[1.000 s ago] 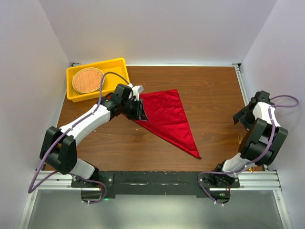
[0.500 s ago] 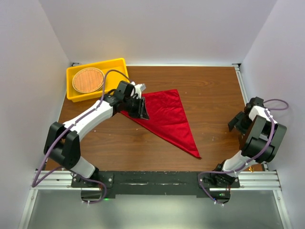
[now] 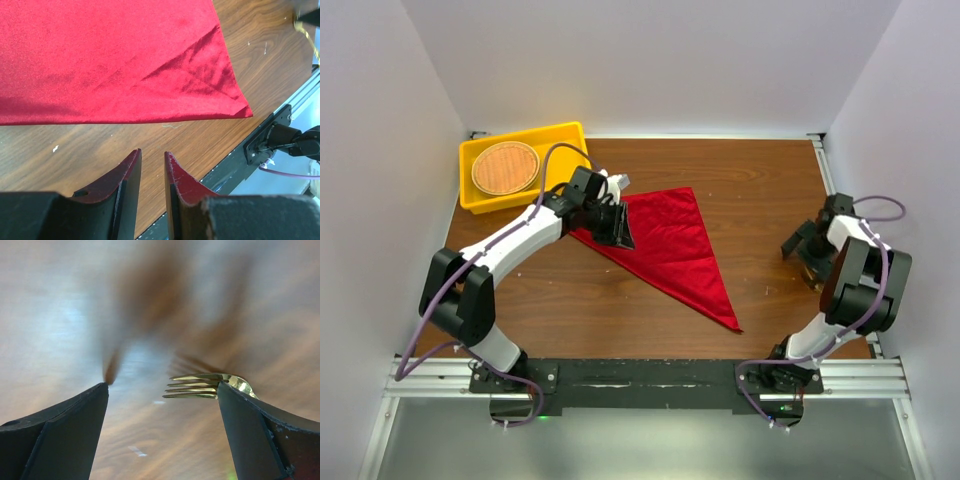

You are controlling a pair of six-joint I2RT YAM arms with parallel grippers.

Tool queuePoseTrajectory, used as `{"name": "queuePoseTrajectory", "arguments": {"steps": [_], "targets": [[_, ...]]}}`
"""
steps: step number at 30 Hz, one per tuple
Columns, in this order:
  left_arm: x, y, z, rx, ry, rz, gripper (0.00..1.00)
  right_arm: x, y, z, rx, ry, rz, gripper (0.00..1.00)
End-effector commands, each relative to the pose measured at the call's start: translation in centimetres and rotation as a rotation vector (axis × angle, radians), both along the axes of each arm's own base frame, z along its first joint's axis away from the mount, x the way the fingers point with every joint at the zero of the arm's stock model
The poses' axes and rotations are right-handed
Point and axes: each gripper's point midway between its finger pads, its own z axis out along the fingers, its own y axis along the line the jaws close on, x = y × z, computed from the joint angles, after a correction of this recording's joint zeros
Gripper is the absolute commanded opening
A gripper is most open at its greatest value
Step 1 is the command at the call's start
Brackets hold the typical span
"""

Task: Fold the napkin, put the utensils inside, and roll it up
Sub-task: Grab a utensil with the right arm

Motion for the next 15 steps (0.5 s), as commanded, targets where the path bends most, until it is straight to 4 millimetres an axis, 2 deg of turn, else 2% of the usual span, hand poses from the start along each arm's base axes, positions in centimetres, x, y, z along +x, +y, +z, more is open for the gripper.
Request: {"name": "queuePoseTrajectory", "arguments": {"steps": [1,3,4,5,6,7,9,12,15], "targets": [[0.7,0.2,1.4,-0.002,-0.056,-0.013,0.3,7.2,4.3,1.3,0.139,-0.18,0.015,0.94],[0.8,0.8,1.5,0.008,-0.068,0.006,0.3,9.9,7.7,2.5,0.218,-0.247,0.055,0.93],[0.9,1.0,1.5,0.007,-0.067,0.014,0.3,11.6,8.6,3.6,0.233,-0.288,0.078,0.93],[0.9,1.3,1.4,0.006,-0.061,0.021,0.3,12.4,10.3,4.3,0.246,-0.295,0.123,0.93],[0.9,1.4,1.4,0.003,-0.063,0.027,0.3,13.1,10.9,5.1,0.239,-0.304,0.147,0.94],[0.8,1.5,1.3,0.003,-0.059,0.03,0.3,14.5,11.6,6.8,0.232,-0.339,0.181,0.94],[0.8,1.5,1.4,-0.007,-0.07,0.04,0.3,15.0,11.9,8.2,0.248,-0.353,0.21,0.95],[0.5,1.5,1.1,-0.019,-0.064,0.049,0.3,14.7,11.1,8.8,0.204,-0.313,0.242,0.95],[0.3,1.5,0.7,-0.031,-0.058,0.056,0.3,13.9,9.3,8.0,0.113,-0.244,0.281,0.96]]}}
